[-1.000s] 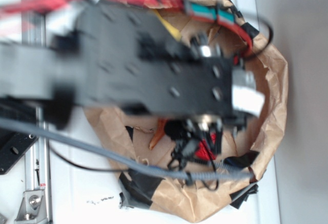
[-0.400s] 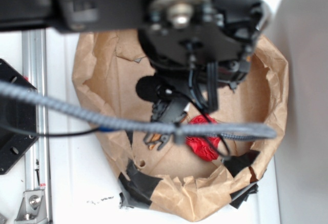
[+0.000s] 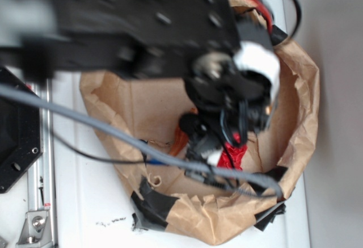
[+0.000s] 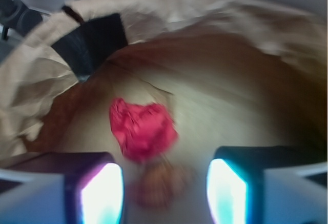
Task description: Grab the red paper.
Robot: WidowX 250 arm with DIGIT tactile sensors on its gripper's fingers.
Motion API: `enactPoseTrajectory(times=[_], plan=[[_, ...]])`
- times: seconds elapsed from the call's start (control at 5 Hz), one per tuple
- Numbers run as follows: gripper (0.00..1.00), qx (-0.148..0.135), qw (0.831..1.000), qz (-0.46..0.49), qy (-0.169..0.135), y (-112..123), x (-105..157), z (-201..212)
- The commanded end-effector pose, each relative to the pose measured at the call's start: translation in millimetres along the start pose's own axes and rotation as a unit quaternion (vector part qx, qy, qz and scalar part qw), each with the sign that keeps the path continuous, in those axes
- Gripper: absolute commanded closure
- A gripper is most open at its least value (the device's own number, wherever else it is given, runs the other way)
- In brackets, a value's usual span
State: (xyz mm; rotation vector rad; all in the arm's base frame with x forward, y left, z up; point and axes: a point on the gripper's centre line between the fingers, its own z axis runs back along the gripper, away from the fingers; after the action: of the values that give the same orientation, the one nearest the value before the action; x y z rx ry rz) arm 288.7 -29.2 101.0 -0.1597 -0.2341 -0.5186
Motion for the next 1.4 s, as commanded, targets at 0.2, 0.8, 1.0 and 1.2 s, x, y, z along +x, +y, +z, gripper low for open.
enactPoseTrajectory(times=[0.2, 0.8, 1.0, 1.2], plan=[[0.0, -0.045, 0.995, -0.075, 0.043, -48, 31, -74], [1.0, -0.018, 0.996, -0.069, 0.051, -39, 17, -42], [1.0, 0.028, 0.997, -0.035, 0.062, -23, 4, -13], [1.0, 0.064, 0.996, 0.048, 0.04, 3, -18, 48]])
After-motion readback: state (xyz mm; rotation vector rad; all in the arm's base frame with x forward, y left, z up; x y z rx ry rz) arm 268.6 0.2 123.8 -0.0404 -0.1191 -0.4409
